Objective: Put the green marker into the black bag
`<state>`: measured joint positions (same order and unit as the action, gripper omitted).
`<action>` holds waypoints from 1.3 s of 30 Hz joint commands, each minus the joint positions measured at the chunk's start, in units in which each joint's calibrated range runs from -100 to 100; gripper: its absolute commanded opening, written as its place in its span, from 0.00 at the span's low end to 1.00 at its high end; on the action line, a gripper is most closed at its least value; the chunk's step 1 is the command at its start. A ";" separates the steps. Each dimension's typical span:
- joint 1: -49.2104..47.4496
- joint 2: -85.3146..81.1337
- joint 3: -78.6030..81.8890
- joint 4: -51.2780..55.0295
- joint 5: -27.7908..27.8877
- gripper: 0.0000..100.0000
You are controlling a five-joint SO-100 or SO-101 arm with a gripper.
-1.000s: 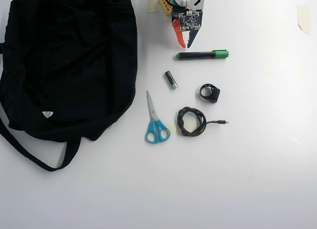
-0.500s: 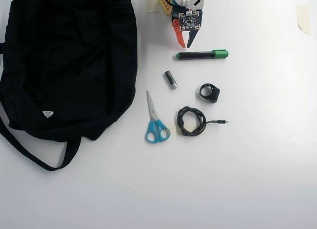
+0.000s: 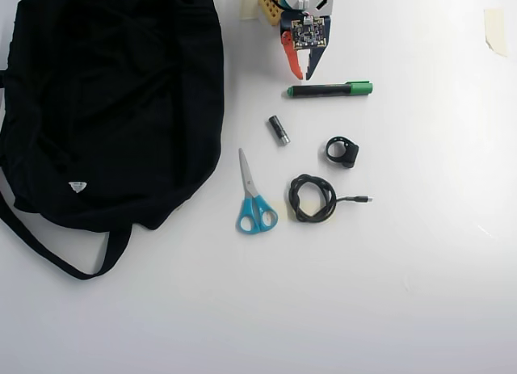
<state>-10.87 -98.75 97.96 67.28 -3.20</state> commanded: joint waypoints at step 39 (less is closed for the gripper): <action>3.84 89.13 -93.82 -49.71 5.82 0.02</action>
<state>-6.61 -9.92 7.55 18.85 1.98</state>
